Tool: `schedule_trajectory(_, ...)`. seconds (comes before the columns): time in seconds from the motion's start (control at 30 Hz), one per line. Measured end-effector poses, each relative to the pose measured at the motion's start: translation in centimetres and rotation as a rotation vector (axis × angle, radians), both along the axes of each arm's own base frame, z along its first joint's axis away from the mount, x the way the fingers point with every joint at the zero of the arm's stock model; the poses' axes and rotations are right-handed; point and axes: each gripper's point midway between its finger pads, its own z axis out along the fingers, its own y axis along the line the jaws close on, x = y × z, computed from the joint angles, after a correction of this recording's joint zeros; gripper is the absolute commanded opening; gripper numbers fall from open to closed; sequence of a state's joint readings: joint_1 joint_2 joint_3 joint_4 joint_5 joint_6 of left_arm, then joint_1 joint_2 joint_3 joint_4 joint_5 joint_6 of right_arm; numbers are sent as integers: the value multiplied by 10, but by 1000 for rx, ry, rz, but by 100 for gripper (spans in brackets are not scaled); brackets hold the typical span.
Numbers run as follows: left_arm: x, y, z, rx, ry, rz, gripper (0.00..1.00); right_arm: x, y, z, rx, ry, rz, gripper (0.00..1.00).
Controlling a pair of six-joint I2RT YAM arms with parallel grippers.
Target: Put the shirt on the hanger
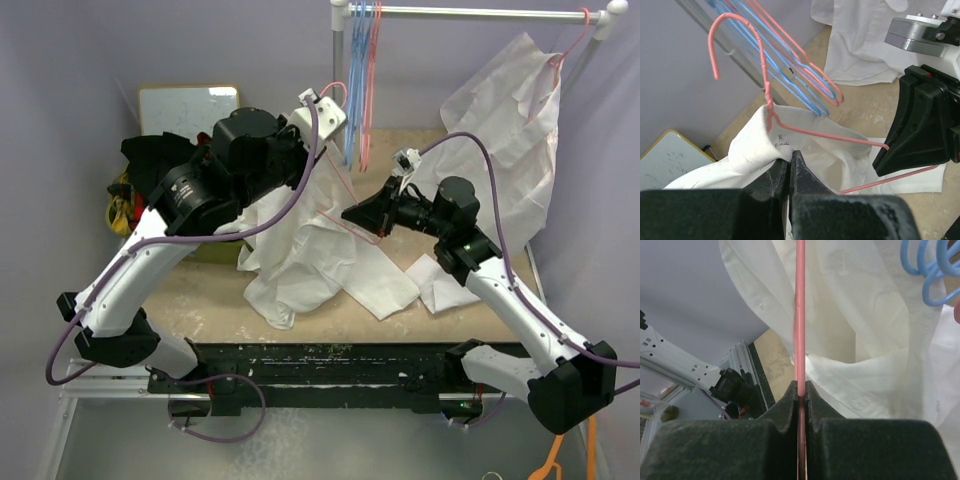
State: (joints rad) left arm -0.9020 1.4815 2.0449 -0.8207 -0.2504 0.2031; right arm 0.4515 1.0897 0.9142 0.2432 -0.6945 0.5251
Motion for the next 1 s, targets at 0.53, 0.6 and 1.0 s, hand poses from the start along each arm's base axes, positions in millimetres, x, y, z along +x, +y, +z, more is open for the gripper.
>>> schedule_trajectory(0.53, 14, 17, -46, 89, 98, -54, 0, 8, 3, 36, 170, -101, -67, 0)
schedule_trajectory(0.6, 22, 35, -64, 118, 128, -9, 3, 9, 9, 24, 174, -73, -67, 0)
schedule_trajectory(1.0, -43, 84, -107, 156, 298, -242, 100, 6, 55, -30, 172, -21, -22, 0)
